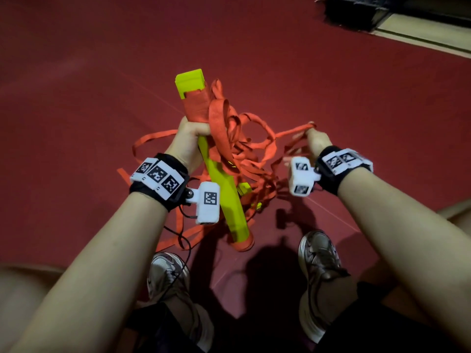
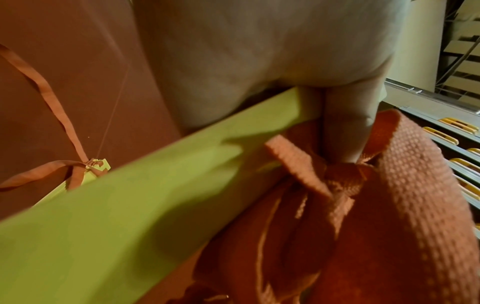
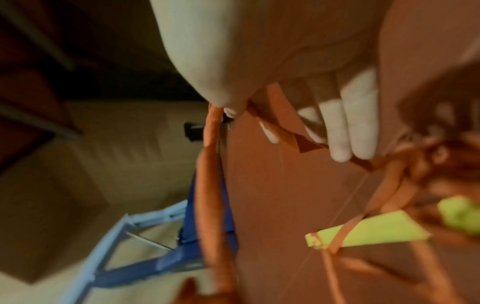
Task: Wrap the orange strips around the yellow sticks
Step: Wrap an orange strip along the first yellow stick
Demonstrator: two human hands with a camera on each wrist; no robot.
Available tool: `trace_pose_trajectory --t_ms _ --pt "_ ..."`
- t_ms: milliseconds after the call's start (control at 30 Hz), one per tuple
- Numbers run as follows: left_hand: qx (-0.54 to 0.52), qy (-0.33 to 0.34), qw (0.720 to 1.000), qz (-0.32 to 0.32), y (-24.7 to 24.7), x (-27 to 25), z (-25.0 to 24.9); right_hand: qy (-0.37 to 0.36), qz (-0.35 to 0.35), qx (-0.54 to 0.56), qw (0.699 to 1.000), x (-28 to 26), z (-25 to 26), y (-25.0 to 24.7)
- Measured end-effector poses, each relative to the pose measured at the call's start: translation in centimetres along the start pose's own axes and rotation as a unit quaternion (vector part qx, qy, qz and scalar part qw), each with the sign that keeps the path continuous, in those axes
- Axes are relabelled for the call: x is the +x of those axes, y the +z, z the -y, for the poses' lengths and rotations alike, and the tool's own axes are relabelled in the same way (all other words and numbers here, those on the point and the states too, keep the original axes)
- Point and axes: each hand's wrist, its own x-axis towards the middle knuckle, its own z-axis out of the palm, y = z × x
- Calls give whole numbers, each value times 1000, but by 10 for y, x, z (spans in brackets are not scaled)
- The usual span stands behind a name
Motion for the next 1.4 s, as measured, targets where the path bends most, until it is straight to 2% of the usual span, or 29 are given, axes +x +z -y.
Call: trace_pose_trajectory --t_ms 67,200,333,400,467,567,633,733,833,900,967,1100,1167,1300,1400 --pt "-1 -18 999 -34 -1 3 3 -1 20 93 995 -11 23 6" --pt "10 -24 998 -65 -1 5 9 -60 39 117 991 -43 77 22" --pt "18 -41 998 -48 3 3 9 -70 191 148 968 -78 109 38" --pt "31 -62 997 -39 6 1 8 -54 259 141 954 -89 111 44" --pt "39 -81 996 -29 10 -3 8 -44 298 148 942 -95 107 47" --pt "21 -97 994 -34 10 -5 8 -21 308 262 914 -88 93 44" --pt "6 -102 994 -39 10 -8 6 -24 300 279 912 -79 81 39" --pt "0 -98 994 -45 12 -9 1 -14 310 177 934 -75 53 40" --pt "-23 -83 996 -34 15 -11 -7 -1 287 115 951 -70 14 51" --pt "-43 -87 994 -44 14 -10 -11 9 322 67 944 -65 -7 60" --pt "-54 -87 993 -54 14 -9 -17 36 357 67 931 -58 -15 60" --pt "-54 -86 991 -83 6 -6 -22 55 320 -30 945 -45 -9 38" --pt "-51 -72 993 -83 2 -6 -22 43 305 -143 941 -44 -12 26" --pt "-20 -54 996 -75 -3 -7 -22 72 235 -332 911 -53 -26 14" --pt "-9 -53 996 -70 -6 -7 -18 14 200 -553 808 -45 -29 7"
